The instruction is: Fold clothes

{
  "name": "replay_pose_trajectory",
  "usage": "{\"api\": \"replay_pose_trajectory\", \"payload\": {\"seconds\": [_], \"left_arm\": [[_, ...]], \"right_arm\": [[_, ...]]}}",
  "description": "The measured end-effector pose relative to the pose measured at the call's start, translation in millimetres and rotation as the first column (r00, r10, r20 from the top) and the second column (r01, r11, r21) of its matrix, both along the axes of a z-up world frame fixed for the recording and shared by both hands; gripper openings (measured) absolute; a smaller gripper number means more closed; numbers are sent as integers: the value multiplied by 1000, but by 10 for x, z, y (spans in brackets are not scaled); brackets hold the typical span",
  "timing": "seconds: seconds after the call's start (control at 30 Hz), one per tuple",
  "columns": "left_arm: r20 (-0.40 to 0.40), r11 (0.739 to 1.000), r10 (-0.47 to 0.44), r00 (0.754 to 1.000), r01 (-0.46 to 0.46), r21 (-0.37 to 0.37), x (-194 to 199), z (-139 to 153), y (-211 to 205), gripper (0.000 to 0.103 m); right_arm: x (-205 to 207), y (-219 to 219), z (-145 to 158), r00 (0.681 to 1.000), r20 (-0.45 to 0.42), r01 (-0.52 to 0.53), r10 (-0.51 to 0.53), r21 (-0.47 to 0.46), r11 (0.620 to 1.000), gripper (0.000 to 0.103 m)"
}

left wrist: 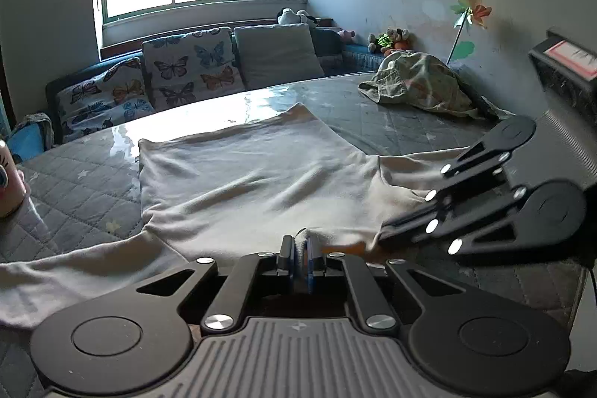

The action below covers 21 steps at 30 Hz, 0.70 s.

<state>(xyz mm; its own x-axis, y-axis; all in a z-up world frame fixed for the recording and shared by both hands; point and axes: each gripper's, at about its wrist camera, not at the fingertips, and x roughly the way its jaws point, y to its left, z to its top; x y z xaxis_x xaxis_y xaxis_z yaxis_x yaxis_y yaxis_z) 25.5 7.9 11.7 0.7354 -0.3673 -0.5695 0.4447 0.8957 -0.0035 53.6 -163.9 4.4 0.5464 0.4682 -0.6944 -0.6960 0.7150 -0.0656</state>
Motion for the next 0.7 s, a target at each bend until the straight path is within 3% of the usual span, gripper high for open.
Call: {"api": "replay_pose_trajectory", "payload": {"seconds": [0.43,0.53,0.7], "left_arm": [[-91,997,-65,994,69,38,-84,-178,0,9],[-81,995,-83,993,87,46,-93,-106,28,11],[-8,997,-70,998,70,17,-60,149,103,12]], "right_arm": [[-93,-47,-37,997,-58,-50,48,-31,998,4],[-106,-36,-20,996,-70,-58,55,-31,998,5],[-76,-262,162,993,-114,-11,19,65,998,10]]}}
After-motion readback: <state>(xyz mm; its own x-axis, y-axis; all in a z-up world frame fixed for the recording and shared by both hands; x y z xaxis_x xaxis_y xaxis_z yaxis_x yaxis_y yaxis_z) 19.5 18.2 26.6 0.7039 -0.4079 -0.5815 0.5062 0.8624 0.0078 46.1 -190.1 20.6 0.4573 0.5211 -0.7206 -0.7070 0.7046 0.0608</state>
